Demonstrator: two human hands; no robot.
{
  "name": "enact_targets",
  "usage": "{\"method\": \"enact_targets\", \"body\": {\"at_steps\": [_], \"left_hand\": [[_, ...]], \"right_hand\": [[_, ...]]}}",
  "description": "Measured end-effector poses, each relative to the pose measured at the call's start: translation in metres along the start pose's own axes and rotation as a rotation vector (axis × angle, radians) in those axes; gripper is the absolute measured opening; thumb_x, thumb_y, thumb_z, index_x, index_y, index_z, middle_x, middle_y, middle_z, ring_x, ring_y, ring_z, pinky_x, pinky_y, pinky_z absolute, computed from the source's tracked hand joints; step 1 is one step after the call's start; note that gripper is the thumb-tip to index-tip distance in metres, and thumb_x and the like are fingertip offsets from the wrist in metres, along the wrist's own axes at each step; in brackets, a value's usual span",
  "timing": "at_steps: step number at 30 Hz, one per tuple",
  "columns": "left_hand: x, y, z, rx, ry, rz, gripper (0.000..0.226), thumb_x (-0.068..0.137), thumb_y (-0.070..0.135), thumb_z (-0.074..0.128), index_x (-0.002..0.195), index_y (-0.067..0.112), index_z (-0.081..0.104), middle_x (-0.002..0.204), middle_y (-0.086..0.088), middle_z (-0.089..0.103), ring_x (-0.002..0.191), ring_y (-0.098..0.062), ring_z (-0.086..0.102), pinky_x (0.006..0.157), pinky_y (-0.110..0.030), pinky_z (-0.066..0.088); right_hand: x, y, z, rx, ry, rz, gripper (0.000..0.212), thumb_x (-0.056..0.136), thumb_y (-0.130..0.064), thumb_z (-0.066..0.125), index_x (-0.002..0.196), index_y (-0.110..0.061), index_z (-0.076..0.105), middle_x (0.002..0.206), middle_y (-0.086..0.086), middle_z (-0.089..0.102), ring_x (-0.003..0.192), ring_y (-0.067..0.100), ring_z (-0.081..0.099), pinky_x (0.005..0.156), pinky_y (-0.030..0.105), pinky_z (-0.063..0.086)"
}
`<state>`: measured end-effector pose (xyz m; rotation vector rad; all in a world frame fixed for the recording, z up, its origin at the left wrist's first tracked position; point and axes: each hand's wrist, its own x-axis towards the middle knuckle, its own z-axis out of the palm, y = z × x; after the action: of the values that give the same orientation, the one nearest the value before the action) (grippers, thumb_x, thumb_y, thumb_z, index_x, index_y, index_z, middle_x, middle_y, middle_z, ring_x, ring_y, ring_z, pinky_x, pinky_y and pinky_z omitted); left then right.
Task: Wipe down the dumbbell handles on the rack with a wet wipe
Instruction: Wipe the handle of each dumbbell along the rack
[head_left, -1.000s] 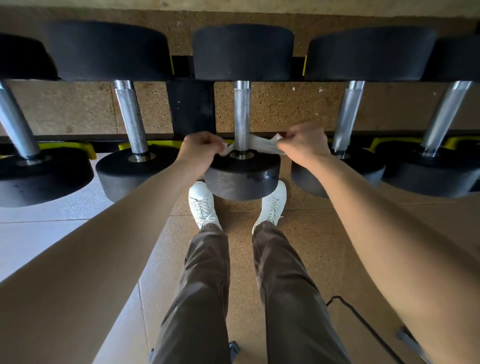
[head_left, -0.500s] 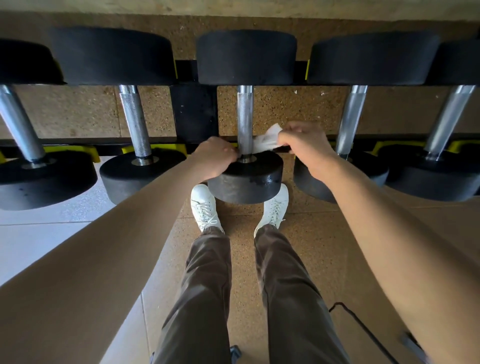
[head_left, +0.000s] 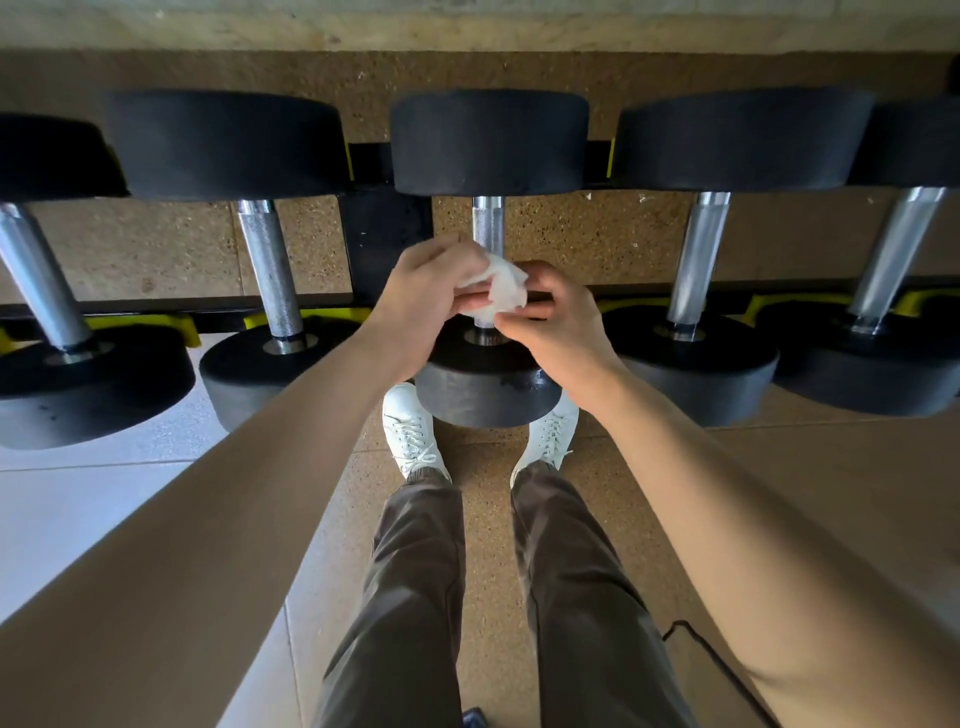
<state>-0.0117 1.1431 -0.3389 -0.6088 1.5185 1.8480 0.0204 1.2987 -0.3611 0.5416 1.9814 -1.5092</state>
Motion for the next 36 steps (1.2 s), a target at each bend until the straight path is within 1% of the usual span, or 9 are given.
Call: {"method": "enact_targets", "body": {"at_steps": [6,9,13,17,19,23,28,33,36], "left_hand": [[0.012,-0.012,0.005,0.276,0.287,0.075,0.012,0.083,0.021,0.077,0.071,0.022,0.073,0.081,0.006,0.073,0.081,-0.01,0.068,0.082,-0.032,0.059],[0.012,-0.019,0.011,0.429,0.21,0.061,0.003,0.084,0.029,0.079,0.082,0.031,0.079,0.087,0.008,0.076,0.084,-0.011,0.072,0.07,-0.023,0.055],[0.011,-0.026,0.01,0.331,0.263,0.09,0.016,0.087,0.023,0.07,0.097,0.029,0.081,0.091,0.009,0.078,0.095,-0.025,0.071,0.085,-0.032,0.058],[0.01,-0.039,-0.004,0.457,0.329,0.079,0.029,0.089,0.015,0.064,0.111,0.03,0.075,0.106,0.013,0.075,0.089,-0.003,0.069,0.071,-0.01,0.054],[0.011,-0.046,-0.008,0.427,0.303,0.083,0.035,0.088,0.007,0.061,0.108,0.032,0.073,0.1,0.012,0.076,0.091,-0.005,0.071,0.078,-0.018,0.058],[0.011,-0.051,-0.013,0.397,0.258,0.089,0.039,0.088,0.001,0.059,0.113,0.026,0.074,0.101,0.01,0.077,0.096,-0.005,0.071,0.087,-0.023,0.058],[-0.002,-0.057,-0.02,0.423,0.137,0.076,0.042,0.093,0.001,0.057,0.125,0.026,0.07,0.119,0.012,0.071,0.106,-0.002,0.066,0.082,-0.004,0.048],[-0.022,-0.06,-0.032,0.502,0.165,0.031,0.04,0.094,0.004,0.052,0.127,0.019,0.069,0.123,0.007,0.07,0.116,-0.005,0.061,0.099,-0.016,0.044],[-0.034,-0.063,-0.046,0.494,0.168,0.017,0.038,0.094,0.005,0.053,0.125,0.019,0.07,0.119,0.007,0.071,0.113,-0.004,0.063,0.091,-0.009,0.044]], "right_hand": [[0.005,-0.017,-0.011,0.611,-0.047,0.23,0.018,0.094,-0.004,0.056,0.104,-0.012,0.069,0.109,0.017,0.071,0.102,0.028,0.068,0.093,0.044,0.057],[0.008,-0.025,-0.008,0.505,-0.024,0.178,0.018,0.093,-0.006,0.059,0.105,-0.007,0.071,0.111,0.016,0.071,0.106,0.031,0.069,0.094,0.045,0.057],[0.036,-0.029,0.0,0.307,0.364,0.174,0.015,0.086,-0.008,0.073,0.099,-0.015,0.074,0.101,0.009,0.076,0.094,0.026,0.074,0.088,0.048,0.059],[0.06,-0.04,0.019,0.434,0.445,0.149,0.013,0.086,-0.008,0.075,0.098,-0.014,0.074,0.099,0.0,0.075,0.093,0.016,0.072,0.09,0.031,0.058],[0.056,-0.036,0.029,0.314,0.456,0.092,0.006,0.088,-0.005,0.072,0.091,-0.01,0.075,0.086,0.0,0.075,0.084,0.02,0.073,0.077,0.027,0.058],[0.034,0.002,0.022,-0.068,0.345,0.025,0.015,0.091,-0.016,0.07,0.085,-0.003,0.075,0.088,0.023,0.072,0.082,0.04,0.069,0.08,0.057,0.055],[0.025,0.011,-0.004,-0.635,-0.037,0.179,0.031,0.085,-0.024,0.079,0.112,-0.011,0.075,0.117,0.009,0.072,0.105,0.02,0.068,0.094,0.027,0.052],[0.036,-0.03,0.014,-0.385,0.4,-0.143,0.007,0.085,-0.019,0.077,0.092,-0.016,0.076,0.09,-0.003,0.074,0.078,0.011,0.07,0.074,0.03,0.061],[0.036,-0.027,0.036,-0.646,0.33,-0.344,0.013,0.082,-0.006,0.075,0.093,-0.01,0.078,0.099,0.008,0.071,0.086,0.019,0.065,0.08,0.028,0.056]]}}
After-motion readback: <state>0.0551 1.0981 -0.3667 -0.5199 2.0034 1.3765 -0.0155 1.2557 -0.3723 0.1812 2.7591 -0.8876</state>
